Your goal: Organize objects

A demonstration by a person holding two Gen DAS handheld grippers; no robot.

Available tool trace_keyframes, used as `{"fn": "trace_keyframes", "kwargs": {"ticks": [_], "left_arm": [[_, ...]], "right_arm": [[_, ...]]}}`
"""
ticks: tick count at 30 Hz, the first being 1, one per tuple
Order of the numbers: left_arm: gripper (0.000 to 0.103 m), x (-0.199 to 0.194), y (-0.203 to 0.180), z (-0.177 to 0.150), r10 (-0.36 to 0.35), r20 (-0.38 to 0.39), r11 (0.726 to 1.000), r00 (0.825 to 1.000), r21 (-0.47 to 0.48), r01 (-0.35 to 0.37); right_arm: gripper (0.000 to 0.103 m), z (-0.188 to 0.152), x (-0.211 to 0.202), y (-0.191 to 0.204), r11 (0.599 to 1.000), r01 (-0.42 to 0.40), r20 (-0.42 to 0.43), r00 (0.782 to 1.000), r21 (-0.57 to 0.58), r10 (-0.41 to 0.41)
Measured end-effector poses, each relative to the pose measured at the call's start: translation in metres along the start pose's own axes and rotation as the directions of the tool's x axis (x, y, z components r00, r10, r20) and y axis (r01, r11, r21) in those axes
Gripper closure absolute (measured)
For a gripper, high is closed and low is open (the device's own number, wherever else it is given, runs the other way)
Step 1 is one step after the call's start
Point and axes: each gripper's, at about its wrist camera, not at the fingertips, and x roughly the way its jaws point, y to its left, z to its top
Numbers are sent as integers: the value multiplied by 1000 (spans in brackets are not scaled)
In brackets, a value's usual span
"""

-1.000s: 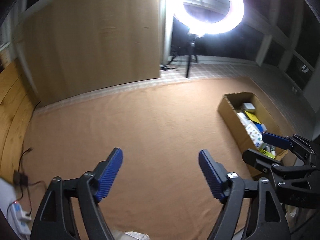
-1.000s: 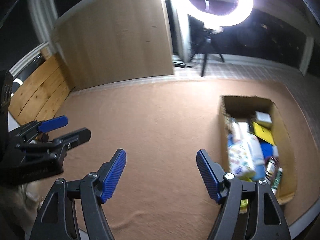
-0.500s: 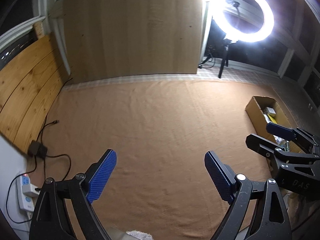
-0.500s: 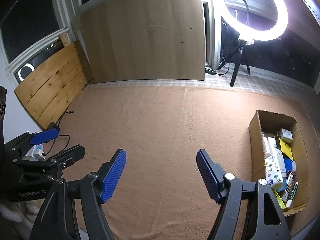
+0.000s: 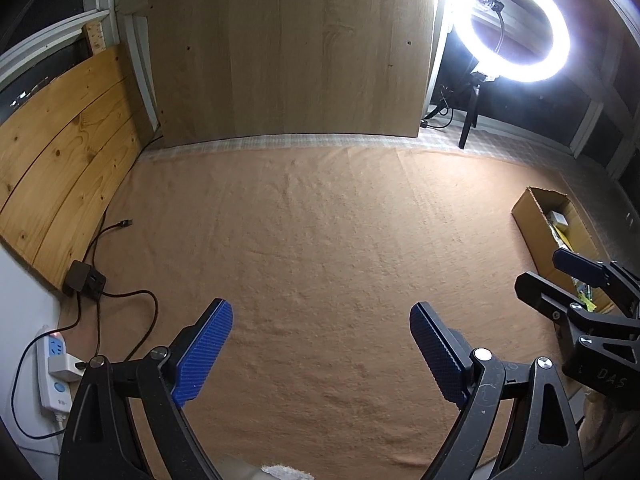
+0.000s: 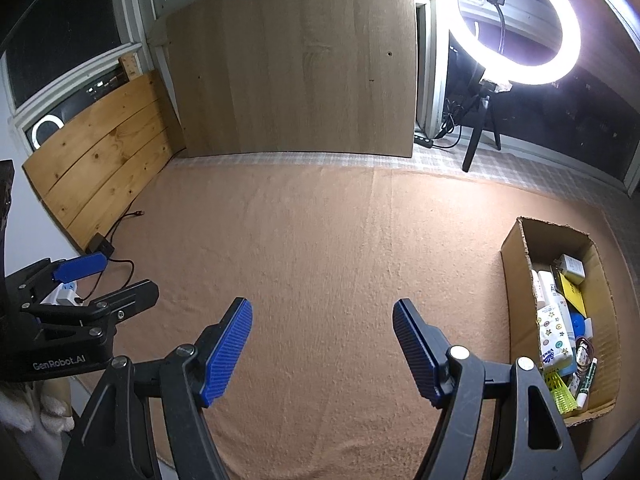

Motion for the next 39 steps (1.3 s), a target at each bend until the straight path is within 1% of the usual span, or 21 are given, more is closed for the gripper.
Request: {"fn": "trace_keyframes", "kwargs": {"ticks": [6, 26, 39], "left_arm": [[11, 3, 4, 5, -6, -1, 1000, 1000, -11, 6], [10, 15, -5, 10, -21, -21, 1000, 1000, 15, 21], [10, 18, -2, 9, -18, -23, 1000, 1000, 17, 19]], "right_arm": [[34, 0, -2, 0, 1000, 13, 8, 1000, 5, -13], [34, -4, 1, -11, 999, 31, -4, 1000, 45, -31], [34, -5, 1, -14, 998, 36, -5, 999, 58, -36]]}}
